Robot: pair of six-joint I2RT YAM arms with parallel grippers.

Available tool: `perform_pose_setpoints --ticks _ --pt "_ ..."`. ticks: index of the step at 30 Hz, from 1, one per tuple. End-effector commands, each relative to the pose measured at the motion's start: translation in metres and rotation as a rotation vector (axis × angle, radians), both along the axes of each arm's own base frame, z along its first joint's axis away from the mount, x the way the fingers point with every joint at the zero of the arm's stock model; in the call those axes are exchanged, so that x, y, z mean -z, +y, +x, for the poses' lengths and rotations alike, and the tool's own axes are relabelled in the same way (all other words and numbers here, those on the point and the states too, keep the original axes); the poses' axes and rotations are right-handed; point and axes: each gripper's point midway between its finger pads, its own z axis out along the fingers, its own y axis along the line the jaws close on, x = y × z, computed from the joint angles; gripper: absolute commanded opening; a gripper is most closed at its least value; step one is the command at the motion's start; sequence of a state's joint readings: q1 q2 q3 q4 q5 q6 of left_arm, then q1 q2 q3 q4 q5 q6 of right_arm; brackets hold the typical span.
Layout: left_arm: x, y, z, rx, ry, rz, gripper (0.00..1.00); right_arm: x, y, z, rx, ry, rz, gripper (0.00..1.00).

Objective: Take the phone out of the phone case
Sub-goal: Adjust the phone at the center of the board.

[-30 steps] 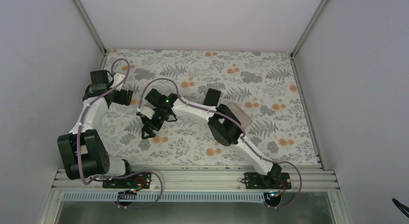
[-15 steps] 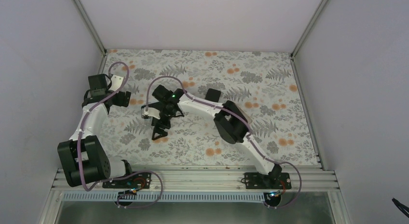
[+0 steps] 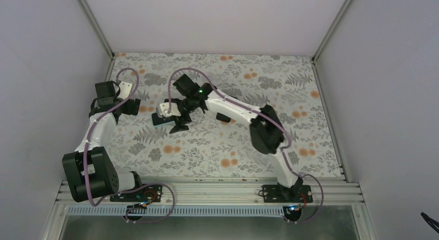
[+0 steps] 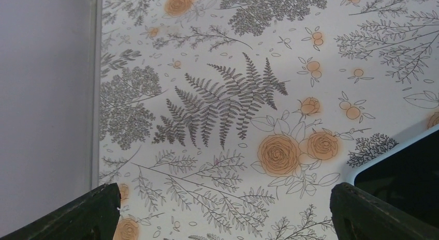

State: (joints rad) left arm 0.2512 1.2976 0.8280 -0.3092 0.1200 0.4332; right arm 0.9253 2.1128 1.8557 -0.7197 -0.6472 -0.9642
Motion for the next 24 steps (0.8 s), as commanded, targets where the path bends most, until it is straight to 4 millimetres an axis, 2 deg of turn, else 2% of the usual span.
perform_pose_setpoints --ticks 1,4,7,16,19,24 --pt "-0.017 0.007 0.0 -0.026 -0.059 0.03 1.0 0.036 0.017 0.049 0.088 0.049 -0.045 1.0" --pt "-0.016 0.008 -0.005 -0.029 -0.066 0.048 1.0 0.035 0.021 0.069 0.111 0.125 0.0 1.0" --pt "-0.01 0.009 -0.01 -0.028 -0.059 0.059 1.0 0.039 0.016 0.08 0.106 0.159 0.026 1.0" --pt "0.004 0.007 -0.009 -0.031 -0.053 0.021 1.0 0.067 0.008 0.112 0.168 0.169 0.018 1.0" --pt "0.008 0.006 -0.01 -0.029 -0.044 0.01 1.0 0.083 0.004 0.122 0.196 0.19 -0.003 1.0" --pt "0.014 0.007 -0.011 -0.028 -0.026 0.02 1.0 0.099 0.0 0.129 0.214 0.236 -0.019 1.0"
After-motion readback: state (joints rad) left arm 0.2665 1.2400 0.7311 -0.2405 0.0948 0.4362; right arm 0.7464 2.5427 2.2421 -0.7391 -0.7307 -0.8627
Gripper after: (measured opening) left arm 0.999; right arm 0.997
